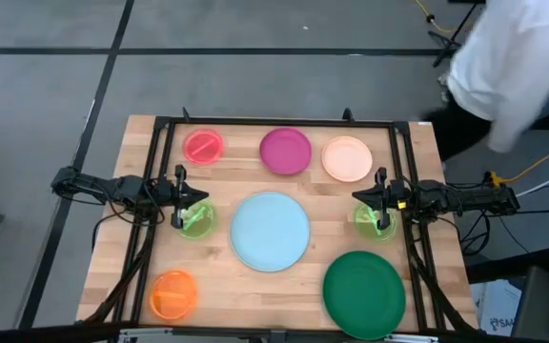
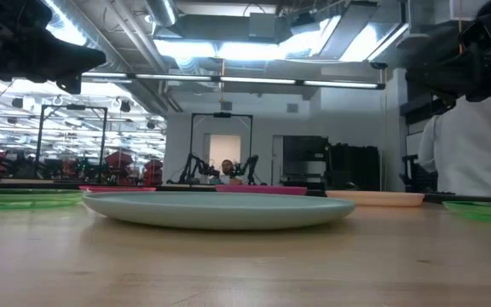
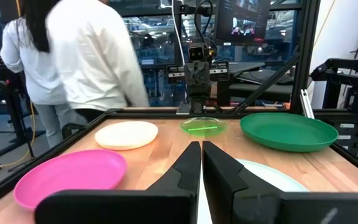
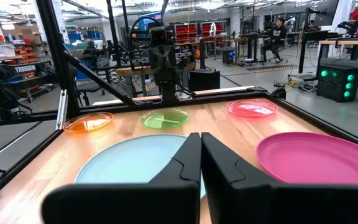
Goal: Stack plastic plates
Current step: Stack the dark green plate on top of the blue plate
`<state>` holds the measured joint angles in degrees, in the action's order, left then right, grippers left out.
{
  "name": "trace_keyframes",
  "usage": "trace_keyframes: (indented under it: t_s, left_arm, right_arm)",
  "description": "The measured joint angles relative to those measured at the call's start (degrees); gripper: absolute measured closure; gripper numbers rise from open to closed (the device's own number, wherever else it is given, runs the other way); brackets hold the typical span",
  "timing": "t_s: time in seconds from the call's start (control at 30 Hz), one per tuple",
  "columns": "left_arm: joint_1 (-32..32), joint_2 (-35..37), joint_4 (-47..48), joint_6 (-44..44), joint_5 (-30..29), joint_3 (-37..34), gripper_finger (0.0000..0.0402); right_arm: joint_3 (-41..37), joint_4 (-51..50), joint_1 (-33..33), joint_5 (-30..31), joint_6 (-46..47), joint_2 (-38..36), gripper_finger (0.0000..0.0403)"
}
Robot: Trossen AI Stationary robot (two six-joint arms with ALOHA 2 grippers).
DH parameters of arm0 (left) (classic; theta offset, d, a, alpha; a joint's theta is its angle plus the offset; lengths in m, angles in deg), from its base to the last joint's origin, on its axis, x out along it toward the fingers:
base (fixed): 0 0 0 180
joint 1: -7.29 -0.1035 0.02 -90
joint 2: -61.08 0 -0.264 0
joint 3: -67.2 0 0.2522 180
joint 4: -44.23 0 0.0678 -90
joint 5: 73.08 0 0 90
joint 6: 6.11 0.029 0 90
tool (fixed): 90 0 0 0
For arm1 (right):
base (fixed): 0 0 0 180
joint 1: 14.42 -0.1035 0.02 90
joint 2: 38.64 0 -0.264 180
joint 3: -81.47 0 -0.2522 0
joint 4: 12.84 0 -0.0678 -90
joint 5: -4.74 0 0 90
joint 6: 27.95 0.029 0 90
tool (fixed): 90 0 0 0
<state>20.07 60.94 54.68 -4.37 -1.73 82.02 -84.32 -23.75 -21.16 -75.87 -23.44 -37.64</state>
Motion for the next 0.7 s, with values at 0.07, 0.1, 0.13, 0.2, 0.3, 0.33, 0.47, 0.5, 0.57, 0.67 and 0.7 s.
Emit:
trace_keyframes:
  t_s: [0.07,0.1,0.13,0.2,0.3,0.33,0.47,0.5,0.57,0.67,0.7]
  left_arm:
    - [0.00,0.00,-0.02,0.02,-0.10,0.00,0.0392]
    - [0.00,0.00,-0.03,0.00,-0.10,0.00,0.0392]
    - [0.00,0.00,-0.04,0.01,-0.10,-0.01,0.0392]
    - [0.00,0.00,-0.04,0.01,-0.12,-0.01,0.0392]
    - [0.00,0.00,-0.06,0.00,-0.12,0.00,0.0392]
    - [0.00,0.00,-0.06,0.00,-0.12,0.00,0.0392]
    - [0.00,0.00,-0.08,0.01,-0.14,-0.01,0.0392]
    - [0.00,0.00,-0.08,0.00,-0.14,-0.01,0.0392]
    - [0.00,0.00,-0.14,0.10,-0.16,-0.02,0.0392]
    - [0.00,0.00,-0.15,0.08,-0.23,0.00,0.0392]
    - [0.00,0.00,-0.19,0.04,-0.23,0.00,0.0392]
  right_arm:
    - [-0.01,0.00,0.01,0.00,0.00,0.00,0.0398]
    - [-0.01,0.00,-0.01,0.00,0.02,0.00,0.0397]
    - [0.00,0.02,0.01,0.00,0.00,-0.02,0.0397]
    - [-0.01,0.00,0.01,0.01,0.01,-0.02,0.0398]
    - [0.00,0.02,0.00,0.01,0.00,-0.02,0.0398]
    - [-0.01,0.02,-0.01,0.02,0.00,-0.02,0.0397]
    - [0.00,0.02,-0.01,0.02,0.01,0.00,0.0397]
    - [-0.01,0.02,0.01,0.01,0.00,-0.02,0.0397]
    - [-0.01,0.05,-0.01,0.03,0.00,-0.02,0.0397]
    - [-0.01,0.42,0.01,0.24,0.02,-0.02,0.0397]
    - [0.01,0.42,0.01,0.17,0.04,-0.02,0.0397]
